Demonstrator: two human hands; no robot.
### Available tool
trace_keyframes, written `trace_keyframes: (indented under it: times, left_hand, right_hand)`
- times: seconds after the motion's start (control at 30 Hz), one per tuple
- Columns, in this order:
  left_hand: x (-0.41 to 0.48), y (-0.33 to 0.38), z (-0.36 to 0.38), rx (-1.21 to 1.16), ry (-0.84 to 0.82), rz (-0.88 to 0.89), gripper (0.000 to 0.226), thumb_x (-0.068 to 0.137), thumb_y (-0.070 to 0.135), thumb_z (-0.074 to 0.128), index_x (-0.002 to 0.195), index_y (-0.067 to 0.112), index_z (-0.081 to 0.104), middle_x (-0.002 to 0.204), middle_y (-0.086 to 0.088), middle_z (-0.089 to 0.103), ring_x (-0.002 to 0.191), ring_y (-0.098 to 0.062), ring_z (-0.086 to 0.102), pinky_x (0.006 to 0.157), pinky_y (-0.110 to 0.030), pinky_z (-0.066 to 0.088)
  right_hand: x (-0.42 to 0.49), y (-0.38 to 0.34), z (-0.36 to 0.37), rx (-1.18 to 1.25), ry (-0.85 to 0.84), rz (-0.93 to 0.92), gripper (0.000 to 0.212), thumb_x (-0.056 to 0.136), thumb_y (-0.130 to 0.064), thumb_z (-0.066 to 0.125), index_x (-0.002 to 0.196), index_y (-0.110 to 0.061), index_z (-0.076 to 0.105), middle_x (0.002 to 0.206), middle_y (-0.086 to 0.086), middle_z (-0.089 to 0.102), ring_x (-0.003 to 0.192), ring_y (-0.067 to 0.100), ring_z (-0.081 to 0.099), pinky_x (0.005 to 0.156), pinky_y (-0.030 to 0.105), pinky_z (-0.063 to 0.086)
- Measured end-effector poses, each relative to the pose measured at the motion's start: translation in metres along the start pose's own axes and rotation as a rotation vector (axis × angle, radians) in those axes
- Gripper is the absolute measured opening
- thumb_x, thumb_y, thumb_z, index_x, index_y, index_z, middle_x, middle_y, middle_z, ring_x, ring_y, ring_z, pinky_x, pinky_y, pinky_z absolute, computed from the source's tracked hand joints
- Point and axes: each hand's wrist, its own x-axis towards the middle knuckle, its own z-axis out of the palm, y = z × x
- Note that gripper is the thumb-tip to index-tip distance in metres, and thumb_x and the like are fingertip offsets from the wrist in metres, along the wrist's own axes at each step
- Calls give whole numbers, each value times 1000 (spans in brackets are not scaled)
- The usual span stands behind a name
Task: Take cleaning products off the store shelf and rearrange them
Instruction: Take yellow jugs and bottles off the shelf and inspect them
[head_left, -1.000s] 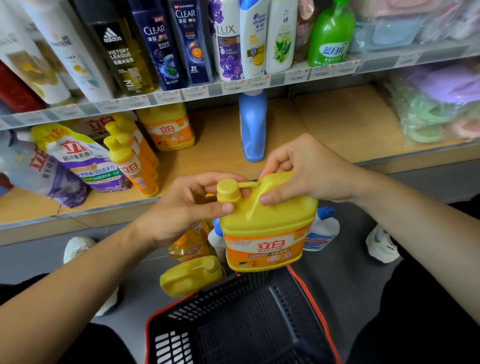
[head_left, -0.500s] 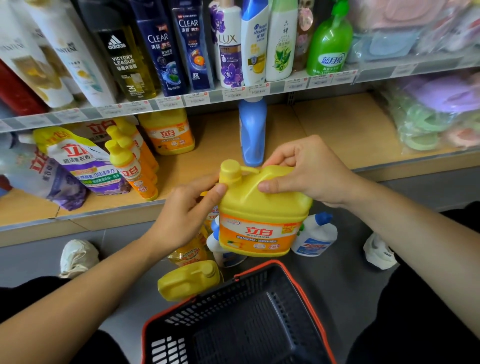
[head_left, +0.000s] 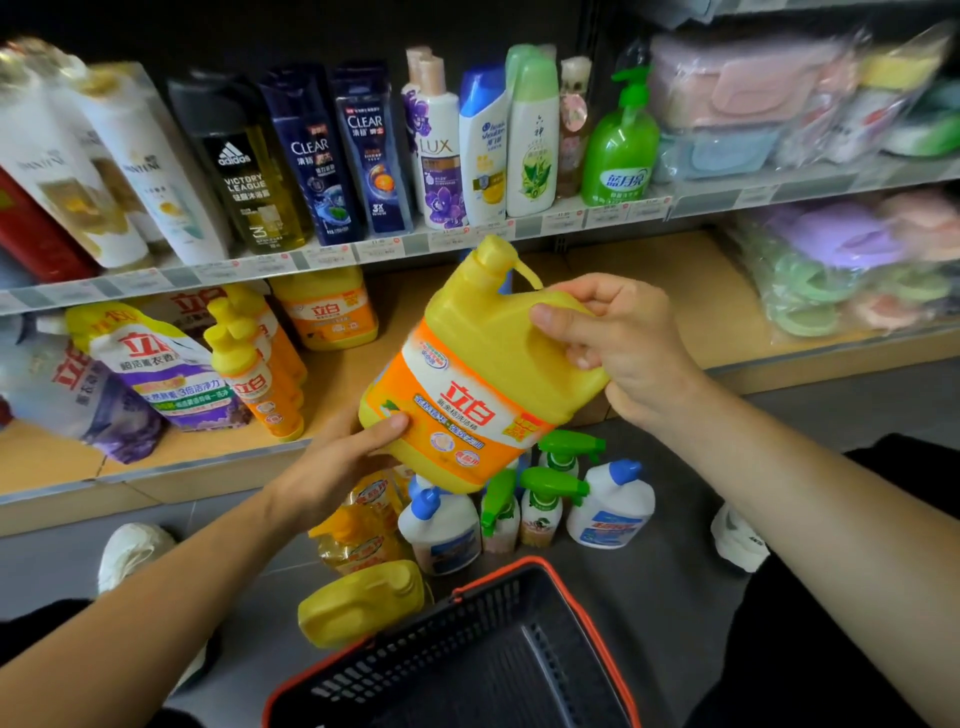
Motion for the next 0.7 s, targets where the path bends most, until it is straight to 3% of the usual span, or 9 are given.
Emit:
trace_keyframes:
  times: [0.1, 0.23, 0.4, 0.5, 0.6, 0.7]
  left_hand:
    - [3, 6, 2, -172, -9, 9, 97, 59, 56, 92, 139, 17, 53, 133, -9, 67, 123, -30, 64, 89, -34, 59]
    - [5, 15, 12, -328, -34, 75, 98, 61, 43, 94, 144, 15, 49, 138, -14, 63, 125, -34, 62, 89, -42, 59]
    - [5, 29, 18, -355, 124, 232, 99, 62, 26, 91, 147, 15, 43, 136, -17, 62, 122, -39, 63, 91, -55, 57]
    - [1, 41, 14, -265, 280, 345, 91, 59, 24, 87, 140, 18, 47, 129, -12, 67, 116, -35, 67, 87, -55, 59]
    - [-5, 49, 6, -93, 390, 439, 79, 52, 33, 92, 121, 31, 55, 119, 1, 71, 108, -23, 71, 76, -36, 62]
    - [-9, 52, 0, 173, 460, 485, 79, 46, 46, 94, 116, 37, 59, 116, 11, 68, 109, -11, 68, 79, -29, 59]
  right_hand:
    - [6, 1, -3, 104, 52, 28, 32, 66, -14, 81, 91, -2, 66, 48, -6, 55, 37, 4, 38, 40, 18, 33]
    - [13, 2, -12, 124, 69, 29, 27, 68, -16, 81, 90, -6, 69, 51, -6, 55, 42, 4, 41, 43, 19, 36]
    - [18, 10, -25, -24, 66, -20, 33, 74, -26, 78, 104, -12, 74, 85, 3, 76, 74, 11, 68, 68, 25, 55]
    - [20, 21, -28, -97, 43, 65, 36, 79, -25, 74, 112, -9, 72, 98, 8, 77, 89, 17, 72, 81, 34, 57]
    - [21, 29, -30, -203, 55, 146, 27, 87, -12, 74, 114, -11, 71, 98, 6, 77, 90, 16, 72, 87, 41, 56]
    - [21, 31, -26, -390, 126, 68, 49, 80, -7, 81, 125, -14, 65, 113, 6, 73, 104, 17, 68, 94, 35, 53]
